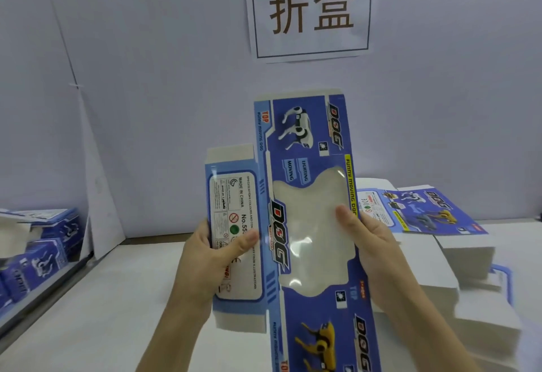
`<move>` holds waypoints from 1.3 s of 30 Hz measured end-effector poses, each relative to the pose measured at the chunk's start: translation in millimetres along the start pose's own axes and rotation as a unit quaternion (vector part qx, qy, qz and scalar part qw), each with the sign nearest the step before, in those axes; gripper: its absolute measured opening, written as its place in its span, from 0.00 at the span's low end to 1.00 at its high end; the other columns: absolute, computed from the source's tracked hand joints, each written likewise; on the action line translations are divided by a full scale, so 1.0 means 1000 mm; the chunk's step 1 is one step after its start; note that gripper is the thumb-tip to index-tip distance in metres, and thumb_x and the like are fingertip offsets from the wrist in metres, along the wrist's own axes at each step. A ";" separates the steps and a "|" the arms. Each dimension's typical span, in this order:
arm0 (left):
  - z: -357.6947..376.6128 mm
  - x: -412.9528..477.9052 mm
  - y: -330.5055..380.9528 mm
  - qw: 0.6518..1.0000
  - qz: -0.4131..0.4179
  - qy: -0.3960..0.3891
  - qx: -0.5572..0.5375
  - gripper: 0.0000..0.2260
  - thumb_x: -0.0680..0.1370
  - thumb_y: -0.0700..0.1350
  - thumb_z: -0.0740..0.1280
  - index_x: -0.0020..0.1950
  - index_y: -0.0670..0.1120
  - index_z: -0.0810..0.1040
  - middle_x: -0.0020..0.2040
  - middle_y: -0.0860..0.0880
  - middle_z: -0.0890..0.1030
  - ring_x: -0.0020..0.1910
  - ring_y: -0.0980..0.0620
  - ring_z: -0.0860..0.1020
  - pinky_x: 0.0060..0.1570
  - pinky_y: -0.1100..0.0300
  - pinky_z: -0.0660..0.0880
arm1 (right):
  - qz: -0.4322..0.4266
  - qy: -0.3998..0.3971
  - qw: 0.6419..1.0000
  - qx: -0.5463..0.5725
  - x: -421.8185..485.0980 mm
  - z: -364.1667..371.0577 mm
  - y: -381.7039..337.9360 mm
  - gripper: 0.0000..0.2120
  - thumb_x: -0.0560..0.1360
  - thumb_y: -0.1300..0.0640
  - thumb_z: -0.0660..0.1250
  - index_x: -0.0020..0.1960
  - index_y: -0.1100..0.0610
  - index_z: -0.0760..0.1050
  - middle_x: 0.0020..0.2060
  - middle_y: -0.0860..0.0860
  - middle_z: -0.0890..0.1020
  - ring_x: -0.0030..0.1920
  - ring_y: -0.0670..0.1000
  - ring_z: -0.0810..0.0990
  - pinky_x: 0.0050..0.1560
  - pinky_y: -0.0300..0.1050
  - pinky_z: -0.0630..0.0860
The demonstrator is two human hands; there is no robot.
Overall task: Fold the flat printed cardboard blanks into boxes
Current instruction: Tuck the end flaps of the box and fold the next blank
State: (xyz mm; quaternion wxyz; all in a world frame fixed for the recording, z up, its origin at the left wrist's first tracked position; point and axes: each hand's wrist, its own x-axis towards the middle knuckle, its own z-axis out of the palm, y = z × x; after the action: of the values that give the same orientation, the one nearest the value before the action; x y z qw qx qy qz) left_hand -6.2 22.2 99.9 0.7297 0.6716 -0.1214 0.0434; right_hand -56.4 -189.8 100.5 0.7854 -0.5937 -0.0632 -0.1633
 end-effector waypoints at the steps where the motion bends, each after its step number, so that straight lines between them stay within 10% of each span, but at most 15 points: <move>1: 0.001 0.000 0.000 1.000 0.002 0.004 0.002 0.28 0.55 0.53 0.76 0.55 0.52 0.77 0.47 0.52 0.86 0.43 0.49 0.85 0.40 0.51 0.81 | 0.007 0.008 1.000 0.010 0.001 -0.001 0.002 0.15 0.65 0.43 0.70 0.45 0.51 0.83 0.45 0.56 0.86 0.43 0.57 0.86 0.36 0.45 0.83; 13: 0.010 0.002 -0.005 0.998 0.021 0.021 0.050 0.24 0.60 0.56 0.73 0.55 0.54 0.75 0.47 0.53 0.85 0.40 0.54 0.84 0.30 0.64 0.78 | -0.001 0.038 0.999 0.022 0.001 -0.003 0.002 0.11 0.67 0.46 0.69 0.44 0.51 0.82 0.43 0.54 0.87 0.40 0.55 0.86 0.30 0.43 0.81; 16: 0.020 -0.004 -0.004 0.981 0.015 0.061 0.184 0.34 0.69 0.57 0.70 0.72 0.53 0.63 0.64 0.53 0.74 0.55 0.57 0.78 0.44 0.61 0.79 | -0.038 0.067 0.997 -0.004 -0.001 0.005 0.003 0.07 0.68 0.44 0.67 0.40 0.44 0.83 0.41 0.51 0.87 0.39 0.52 0.86 0.30 0.40 0.80; 20: 0.044 -0.029 0.004 0.900 0.256 0.102 0.337 0.28 0.74 0.60 0.61 0.74 0.56 0.64 0.70 0.54 0.67 0.66 0.57 0.67 0.62 0.63 0.70 | -0.131 0.060 0.988 -0.063 -0.007 0.025 0.010 0.10 0.71 0.37 0.66 0.44 0.40 0.81 0.39 0.49 0.85 0.41 0.47 0.85 0.34 0.35 0.78; 24: 0.056 -0.041 0.008 0.931 0.214 0.027 0.295 0.41 0.64 0.77 0.56 0.72 0.73 0.41 0.75 0.68 0.42 0.72 0.72 0.44 0.69 0.66 0.55 | -0.164 -0.071 0.982 -0.057 -0.010 0.038 0.018 0.18 0.77 0.35 0.57 0.62 0.37 0.77 0.59 0.43 0.82 0.61 0.47 0.80 0.56 0.37 0.77; 26: 0.053 -0.037 0.009 0.964 0.173 0.018 0.202 0.45 0.63 0.74 0.64 0.75 0.67 0.49 0.75 0.64 0.57 0.72 0.69 0.59 0.67 0.65 0.65 | -0.165 -0.111 0.974 -0.113 -0.007 0.039 0.020 0.17 0.82 0.47 0.54 0.63 0.43 0.78 0.62 0.44 0.78 0.67 0.49 0.74 0.59 0.35 0.74; 29: 0.035 -0.023 0.010 0.995 0.098 0.018 0.032 0.23 0.65 0.62 0.68 0.59 0.59 0.74 0.51 0.58 0.83 0.46 0.60 0.83 0.34 0.68 0.78 | -0.179 -0.115 0.965 -0.154 -0.004 0.030 0.016 0.14 0.80 0.56 0.61 0.62 0.48 0.80 0.61 0.44 0.79 0.66 0.47 0.75 0.52 0.32 0.76; 34: 0.008 -0.008 0.006 0.993 0.050 -0.036 -0.105 0.18 0.68 0.49 0.75 0.57 0.53 0.77 0.47 0.48 0.85 0.42 0.45 0.85 0.33 0.53 0.81 | -0.171 0.081 0.963 -0.192 0.003 -0.001 0.001 0.24 0.74 0.47 0.70 0.69 0.43 0.69 0.62 0.38 0.77 0.62 0.40 0.75 0.56 0.36 0.74; 39: 0.010 -0.004 0.005 0.987 0.032 -0.115 -0.104 0.16 0.73 0.45 0.66 0.59 0.55 0.78 0.56 0.44 0.83 0.47 0.45 0.84 0.39 0.54 0.81 | -0.007 -0.068 0.997 -0.021 0.000 -0.009 -0.003 0.18 0.71 0.44 0.69 0.59 0.47 0.75 0.50 0.52 0.85 0.48 0.54 0.86 0.37 0.41 0.81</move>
State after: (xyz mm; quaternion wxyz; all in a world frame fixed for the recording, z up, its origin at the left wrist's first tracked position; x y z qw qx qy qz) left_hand -12.7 13.0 104.0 0.7750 0.5882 -0.2297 -0.0232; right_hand -58.7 -199.0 100.9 0.7653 -0.6194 -0.1170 -0.1300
